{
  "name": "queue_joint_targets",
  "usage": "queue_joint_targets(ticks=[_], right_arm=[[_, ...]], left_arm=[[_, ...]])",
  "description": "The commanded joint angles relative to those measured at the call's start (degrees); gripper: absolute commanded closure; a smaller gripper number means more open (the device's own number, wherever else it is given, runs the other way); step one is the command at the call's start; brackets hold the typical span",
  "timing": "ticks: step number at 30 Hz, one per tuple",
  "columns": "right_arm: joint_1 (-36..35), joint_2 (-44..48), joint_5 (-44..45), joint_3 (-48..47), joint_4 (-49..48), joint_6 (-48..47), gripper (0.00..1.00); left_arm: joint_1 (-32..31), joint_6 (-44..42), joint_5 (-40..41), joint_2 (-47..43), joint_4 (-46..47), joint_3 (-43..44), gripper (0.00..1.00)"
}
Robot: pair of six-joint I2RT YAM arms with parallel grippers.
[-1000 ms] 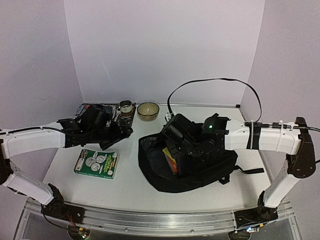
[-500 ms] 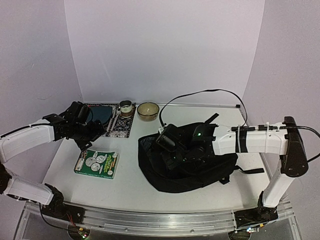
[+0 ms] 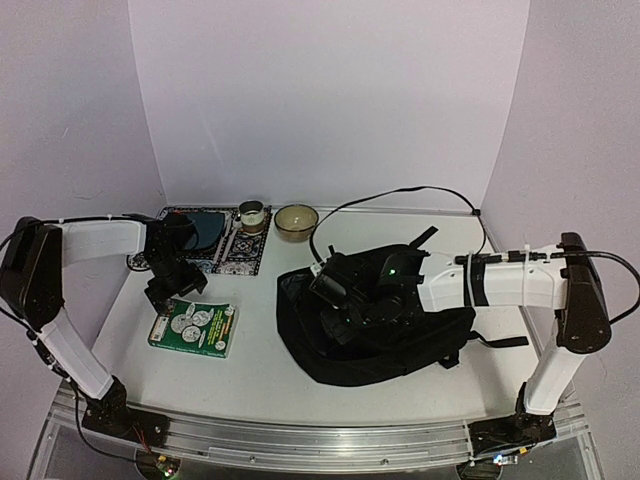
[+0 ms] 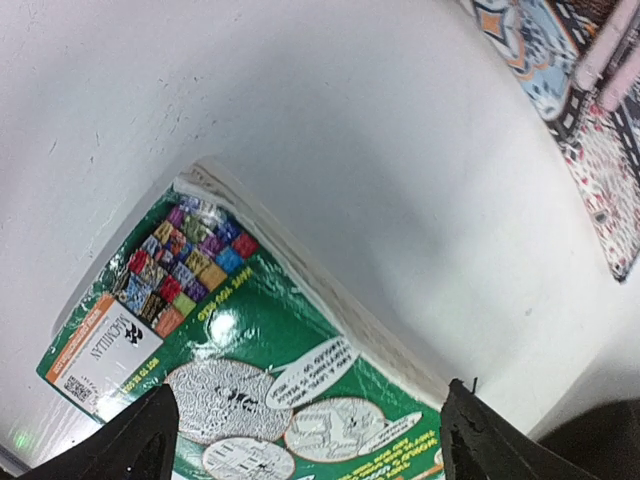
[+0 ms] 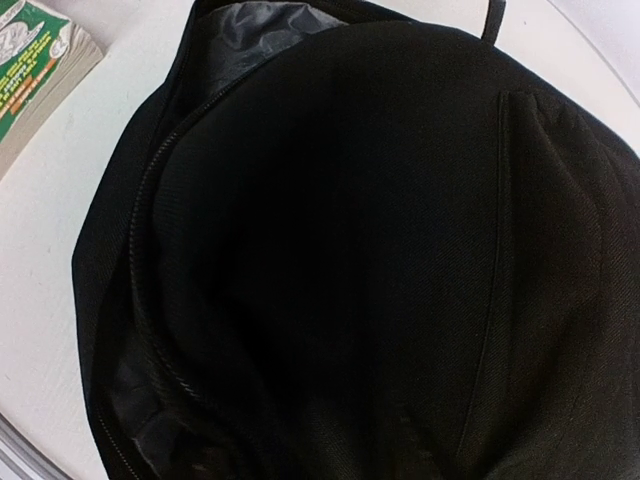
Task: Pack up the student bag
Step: Place the largest pocket of the student bag.
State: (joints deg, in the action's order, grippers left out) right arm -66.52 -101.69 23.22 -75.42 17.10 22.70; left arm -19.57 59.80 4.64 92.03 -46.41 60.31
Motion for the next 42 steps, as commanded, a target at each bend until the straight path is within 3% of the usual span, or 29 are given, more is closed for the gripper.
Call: queue_joint_targets(ticks=[1, 7, 11, 17, 27, 33, 42], right_arm=[[0.08, 2.76, 1.98, 0.09, 2.49, -2.73, 0.38], [0.12, 3.44, 3.21, 0.28, 2.03, -4.94, 0.18], [0.08, 3.52, 3.84, 0.22, 1.60, -5.76, 0.12], [0.09, 4.14, 4.21, -0.51, 0.78, -7.09, 0.09], [0.07, 7.32, 3.00, -0.18, -2.70, -7.35, 0.08], [0.03, 8.23, 1.80, 0.46, -2.94, -5.82, 0.08], [0.06, 8.94, 1.67, 1.88, -3.26, -4.33, 0.08]], left_arm=[[1.32, 1.29, 1.17, 6.19, -4.11, 6.36, 0.13], [1.54, 1.10, 1.40, 12.49, -5.52, 9.82, 0.18], [1.51, 0.18, 1.09, 15.08, -5.73, 10.09, 0.23], [-1.32, -3.58, -0.20, 16.31, -5.61, 9.18, 0.37], [-17.25, -10.04, -3.33, 17.92, -5.99, 11.92, 0.50], [-22.82, -11.81, -1.61, 12.72, -8.39, 12.40, 0.48], [-24.11, 5.12, -0.20, 4.23, -11.53, 6.93, 0.30]])
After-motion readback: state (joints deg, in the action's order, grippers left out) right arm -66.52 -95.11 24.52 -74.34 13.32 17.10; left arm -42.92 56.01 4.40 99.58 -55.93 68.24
